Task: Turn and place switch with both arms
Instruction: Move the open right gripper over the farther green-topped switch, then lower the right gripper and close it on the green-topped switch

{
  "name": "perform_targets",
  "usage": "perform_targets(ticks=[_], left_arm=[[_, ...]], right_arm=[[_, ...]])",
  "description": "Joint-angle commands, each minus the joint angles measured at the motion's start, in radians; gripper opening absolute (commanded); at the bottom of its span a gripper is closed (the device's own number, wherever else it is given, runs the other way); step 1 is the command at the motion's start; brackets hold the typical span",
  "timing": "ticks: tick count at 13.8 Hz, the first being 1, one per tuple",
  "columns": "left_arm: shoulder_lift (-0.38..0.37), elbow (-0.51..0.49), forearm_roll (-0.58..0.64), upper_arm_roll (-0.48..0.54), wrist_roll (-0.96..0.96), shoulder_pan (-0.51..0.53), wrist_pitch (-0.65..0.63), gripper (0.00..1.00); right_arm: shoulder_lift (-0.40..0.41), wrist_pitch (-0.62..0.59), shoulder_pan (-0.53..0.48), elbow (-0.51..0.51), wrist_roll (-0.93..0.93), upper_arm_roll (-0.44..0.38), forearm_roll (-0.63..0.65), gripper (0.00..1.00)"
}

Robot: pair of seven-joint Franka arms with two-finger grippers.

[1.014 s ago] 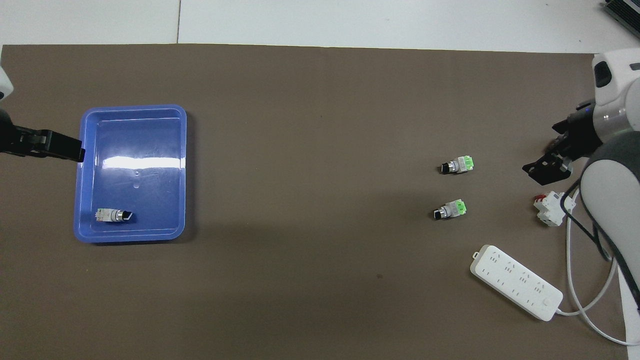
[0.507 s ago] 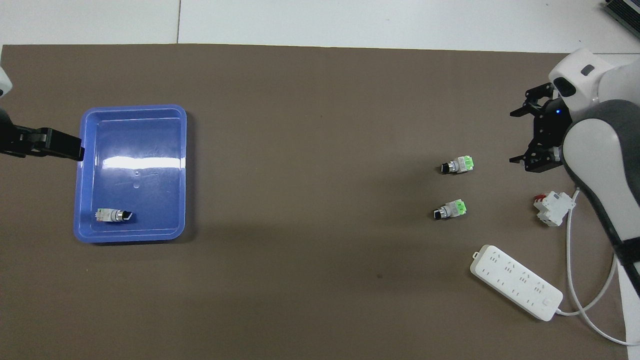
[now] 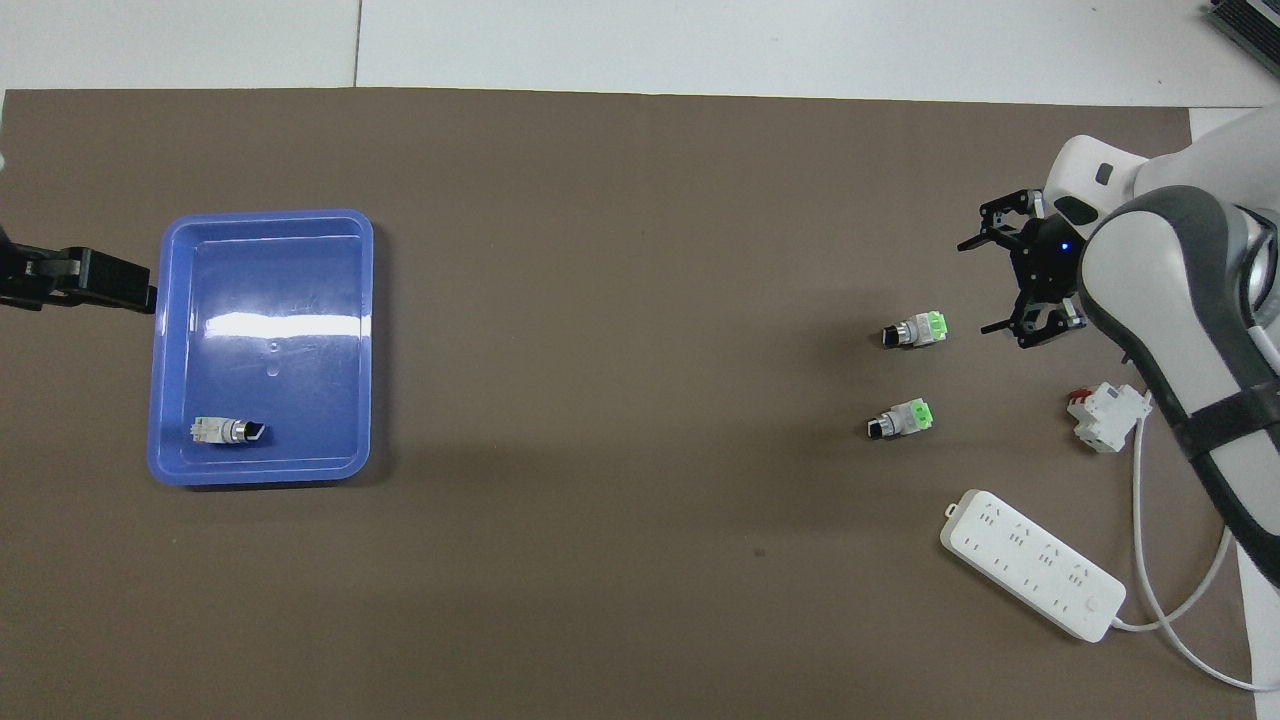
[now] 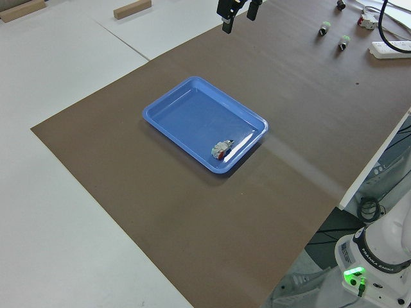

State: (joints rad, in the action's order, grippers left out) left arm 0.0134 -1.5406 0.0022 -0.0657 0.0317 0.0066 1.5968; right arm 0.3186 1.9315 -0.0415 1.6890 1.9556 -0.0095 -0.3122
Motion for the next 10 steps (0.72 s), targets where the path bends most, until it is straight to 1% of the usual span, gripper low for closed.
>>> perform_targets(ticks=[1,3,5,8,10], left_arm=[[-0.015,-0.021,0.007,0.004,-0.013,0.000,0.020,0.93],[-0.015,-0.021,0.007,0.004,-0.015,0.000,0.019,0.93],[-0.015,-0.021,0.007,0.004,-0.018,0.000,0.020,0.93],[-0.015,-0.021,0.007,0.004,-0.021,-0.002,0.020,0.93],[-0.015,-0.023,0.007,0.004,-0.021,-0.002,0.022,0.93]], right_arm=[[0.007,0.075,-0.024,0.075,0.121,0.005,-0.105,1.00],[0.029,0.067,-0.032,0.081,0.140,0.006,-0.116,1.00],[0.066,0.063,-0.051,0.083,0.207,0.006,-0.169,1.00],[0.103,0.060,-0.078,0.087,0.256,0.008,-0.186,1.00],[0.122,0.063,-0.087,0.098,0.319,0.008,-0.246,1.00]])
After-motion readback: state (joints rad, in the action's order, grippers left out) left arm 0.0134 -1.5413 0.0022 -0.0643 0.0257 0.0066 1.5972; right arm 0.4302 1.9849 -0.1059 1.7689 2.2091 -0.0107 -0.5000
